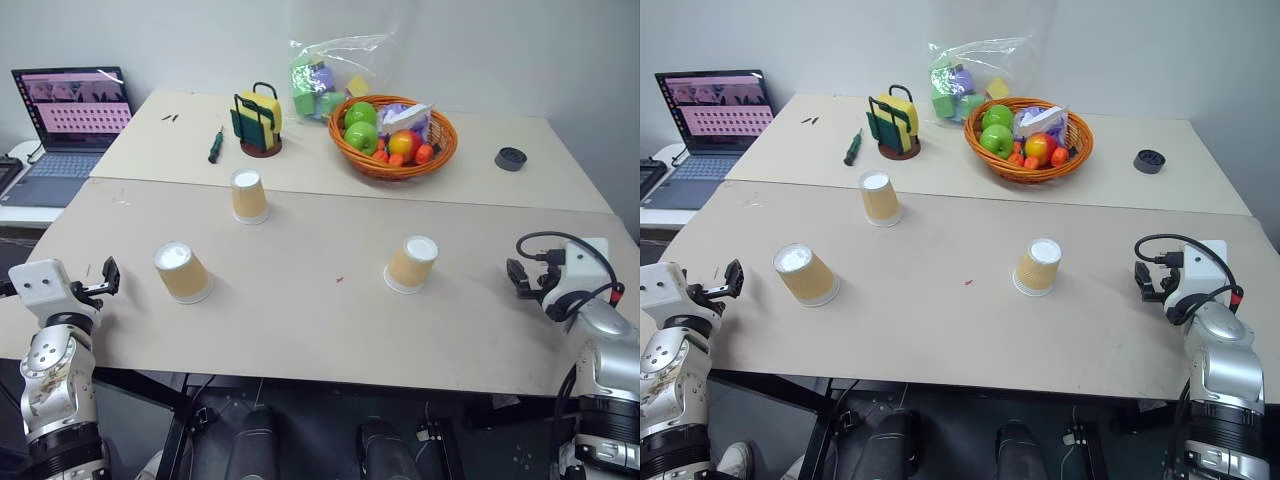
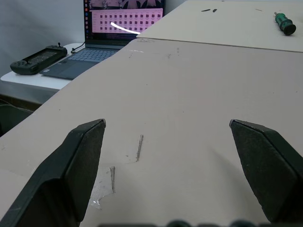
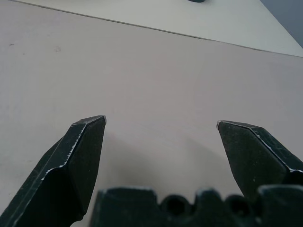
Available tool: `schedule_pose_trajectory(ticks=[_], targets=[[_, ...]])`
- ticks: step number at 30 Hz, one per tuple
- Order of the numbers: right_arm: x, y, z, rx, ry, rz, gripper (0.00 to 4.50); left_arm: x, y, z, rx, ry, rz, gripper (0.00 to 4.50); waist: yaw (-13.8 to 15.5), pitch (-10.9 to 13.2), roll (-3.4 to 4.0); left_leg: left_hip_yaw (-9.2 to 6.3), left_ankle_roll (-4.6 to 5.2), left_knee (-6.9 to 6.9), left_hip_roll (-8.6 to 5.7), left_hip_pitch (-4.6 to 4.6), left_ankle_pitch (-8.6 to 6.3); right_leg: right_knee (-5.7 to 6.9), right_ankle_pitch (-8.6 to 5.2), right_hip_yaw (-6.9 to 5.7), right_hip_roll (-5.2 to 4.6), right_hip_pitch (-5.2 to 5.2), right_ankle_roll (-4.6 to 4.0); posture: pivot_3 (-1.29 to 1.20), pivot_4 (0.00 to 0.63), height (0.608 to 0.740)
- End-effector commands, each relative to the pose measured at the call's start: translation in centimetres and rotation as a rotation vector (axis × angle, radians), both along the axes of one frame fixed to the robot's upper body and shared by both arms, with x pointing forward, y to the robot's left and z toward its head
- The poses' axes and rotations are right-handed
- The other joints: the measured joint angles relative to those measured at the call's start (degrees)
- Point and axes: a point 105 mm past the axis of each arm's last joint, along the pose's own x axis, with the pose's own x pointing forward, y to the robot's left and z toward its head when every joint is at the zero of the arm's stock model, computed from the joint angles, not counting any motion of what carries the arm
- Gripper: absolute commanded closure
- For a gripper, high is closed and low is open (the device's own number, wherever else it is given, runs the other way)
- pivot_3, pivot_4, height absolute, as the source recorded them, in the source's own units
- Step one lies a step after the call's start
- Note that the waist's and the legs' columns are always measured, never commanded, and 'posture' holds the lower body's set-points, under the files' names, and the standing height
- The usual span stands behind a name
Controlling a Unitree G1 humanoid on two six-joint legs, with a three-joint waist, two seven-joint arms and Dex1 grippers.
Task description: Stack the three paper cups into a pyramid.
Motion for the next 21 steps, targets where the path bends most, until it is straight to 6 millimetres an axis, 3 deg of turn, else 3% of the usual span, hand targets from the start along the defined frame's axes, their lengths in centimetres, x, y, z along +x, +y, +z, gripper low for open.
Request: schedule_pose_trajectory(ticks=[1,3,5,7,8,10,13,15,18,21], targets=[[0.2,0.0,2.9,0.023,-0.09,-0.021,0.09,0.9,-1.2,1.9,0.037,-0.056,-0.056,0.0,0.0,0.0,0.0,0.0,0.0,0.0,0.0,0.0,0.0,0.0,0.0,0.0,0.0,0.0,0.0,0.0,0.15,0.661],[0.7,1.4,6.4,0.135,-0.189,0.054,0.09,1.3,-1.8,1.8,0.039,-0.048,-0.092,0.0,0.0,0.0,0.01,0.0,-0.02,0.01,0.0,0.0,-0.01,0.01,-0.01,0.0,0.0,0.0,-0.02,0.0,0.15,0.661],[-0.5,5.9,12.4,0.206,-0.317,0.395,0.09,1.2,-1.7,1.6,0.039,-0.037,-0.105,0.0,-0.1,0.1,0.13,0.0,-0.03,0.05,0.0,-0.02,-0.01,0.04,0.0,0.01,0.0,-0.03,-0.04,0.0,0.15,0.661],[-2.6,9.5,15.7,0.215,-0.366,0.649,0.09,1.2,-1.5,1.3,0.041,-0.027,-0.115,0.0,-0.3,0.1,0.25,0.0,0.02,0.02,0.0,-0.05,0.0,0.06,0.01,0.01,0.0,-0.05,-0.01,0.0,0.15,0.661],[-4.1,12.3,16.6,0.192,-0.355,0.835,0.09,1.2,-1.7,1.2,0.042,-0.022,-0.129,0.0,-0.3,0.1,0.25,-0.01,0.09,-0.02,0.01,-0.05,0.0,0.05,-0.01,0.01,0.01,-0.05,0.06,0.0,0.15,0.661],[-7.6,17.4,16.8,0.134,-0.274,1.187,0.09,1.1,-1.9,1.0,0.047,-0.015,-0.16,0.0,-0.2,0.0,0.14,-0.04,0.18,-0.08,0.03,-0.02,-0.09,0.05,-0.07,-0.02,0.03,-0.02,0.19,0.0,0.15,0.661],[-11.0,21.8,15.0,0.046,-0.119,1.507,0.09,0.4,-1.6,0.7,0.075,0.017,-0.207,0.0,-0.2,-0.1,-0.23,-0.19,0.2,-0.08,0.16,0.07,-0.23,0.05,-0.2,-0.21,0.12,0.11,0.06,0.0,0.15,0.661],[-11.7,23.4,13.5,-0.009,-0.023,1.606,0.09,-0.2,-1.3,0.7,0.102,0.044,-0.234,0.0,-0.4,-0.1,-0.22,-0.15,0.2,-0.01,0.16,0.06,-0.23,0.01,-0.3,-0.2,0.08,0.09,-0.3,0.0,0.15,0.661],[-11.2,24.5,9.8,-0.188,0.115,1.652,0.09,-2.3,-0.4,0.3,0.172,0.137,-0.31,0.0,-0.7,-0.1,-0.22,-0.03,-0.21,0.04,0.15,0.15,-0.45,-0.08,-0.16,-0.2,-0.04,0.02,-0.52,0.0,0.15,0.661],[-10.4,25.3,8.6,-0.226,0.126,1.667,0.09,-4.5,-1.0,-0.5,0.221,0.248,-0.463,0.0,-1.1,-0.1,-0.23,0.15,-0.34,-0.21,0.19,0.49,-0.54,-0.51,-0.09,-0.21,-0.16,0.07,-0.67,0.0,0.15,0.661]])
